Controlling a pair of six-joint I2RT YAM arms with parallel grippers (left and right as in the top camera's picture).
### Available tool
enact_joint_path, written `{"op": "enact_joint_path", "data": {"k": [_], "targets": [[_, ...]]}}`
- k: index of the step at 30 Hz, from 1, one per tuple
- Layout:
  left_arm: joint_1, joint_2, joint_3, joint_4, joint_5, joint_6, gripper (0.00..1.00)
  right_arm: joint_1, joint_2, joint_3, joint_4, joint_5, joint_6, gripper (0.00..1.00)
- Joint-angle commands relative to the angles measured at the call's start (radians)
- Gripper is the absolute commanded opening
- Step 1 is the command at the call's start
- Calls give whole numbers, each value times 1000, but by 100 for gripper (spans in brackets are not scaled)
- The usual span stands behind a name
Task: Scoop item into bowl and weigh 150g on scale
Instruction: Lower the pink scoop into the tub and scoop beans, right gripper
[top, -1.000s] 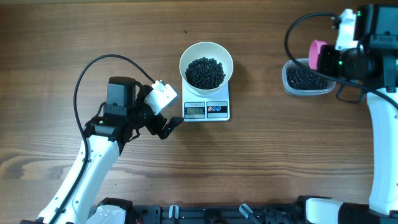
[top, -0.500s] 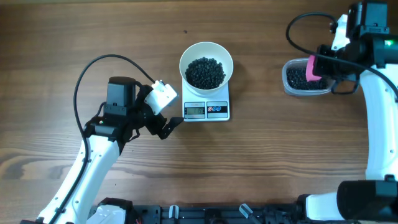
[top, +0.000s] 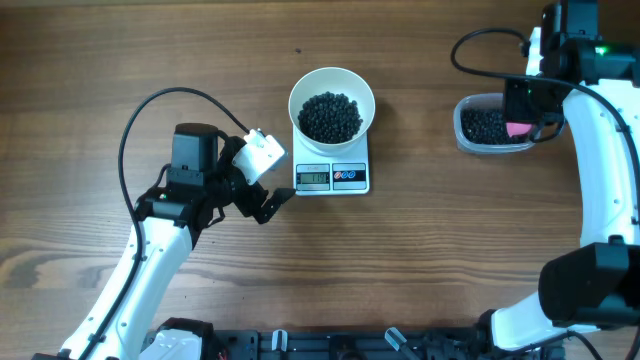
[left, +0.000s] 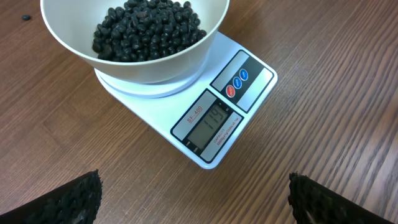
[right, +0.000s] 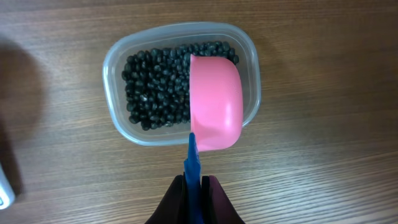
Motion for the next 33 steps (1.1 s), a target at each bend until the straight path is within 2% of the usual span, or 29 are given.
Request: {"op": "enact_joint_path", "data": {"k": [1,17,33], "targets": [[4,3,-5,-1,1,-6,100,-2,17,10,11,90,-31,4],[4,3,-5,-1,1,-6,100,-2,194,3,86,159,-79,4],[4,3,-5,-1,1,-6,100,-2,229,3,63,-185,-116,4]]}}
